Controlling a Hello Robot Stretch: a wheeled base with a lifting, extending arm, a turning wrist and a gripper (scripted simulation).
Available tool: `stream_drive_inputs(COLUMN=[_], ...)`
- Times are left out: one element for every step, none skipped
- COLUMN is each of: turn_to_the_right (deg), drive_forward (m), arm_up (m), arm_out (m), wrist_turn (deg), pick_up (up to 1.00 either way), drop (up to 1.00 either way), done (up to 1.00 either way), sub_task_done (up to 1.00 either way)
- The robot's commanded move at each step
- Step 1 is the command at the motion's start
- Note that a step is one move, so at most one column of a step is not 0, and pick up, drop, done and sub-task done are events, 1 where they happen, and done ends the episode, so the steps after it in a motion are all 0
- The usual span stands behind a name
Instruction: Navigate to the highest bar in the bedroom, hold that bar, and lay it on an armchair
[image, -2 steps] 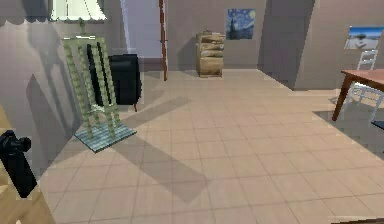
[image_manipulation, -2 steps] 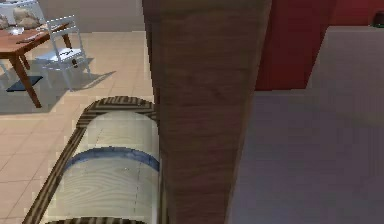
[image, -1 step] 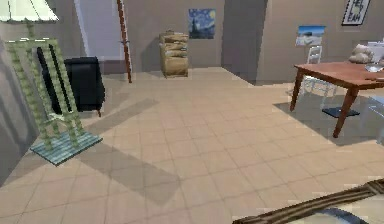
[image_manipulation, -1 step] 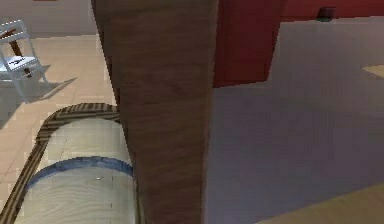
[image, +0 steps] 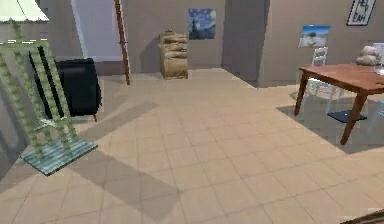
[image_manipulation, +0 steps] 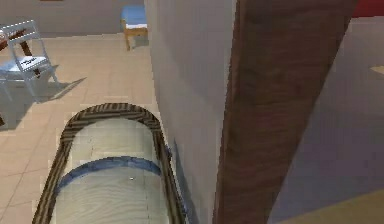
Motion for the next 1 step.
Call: stream_drive_inputs(turn_to_the_right=[-15.0], drive_forward=[0.0], arm_up=[0.0], arm_out=[0.0], wrist_turn=[0.0], pick_up=[0.0], drop=[0.0], done=[0.0], sub_task_done=[0.0])
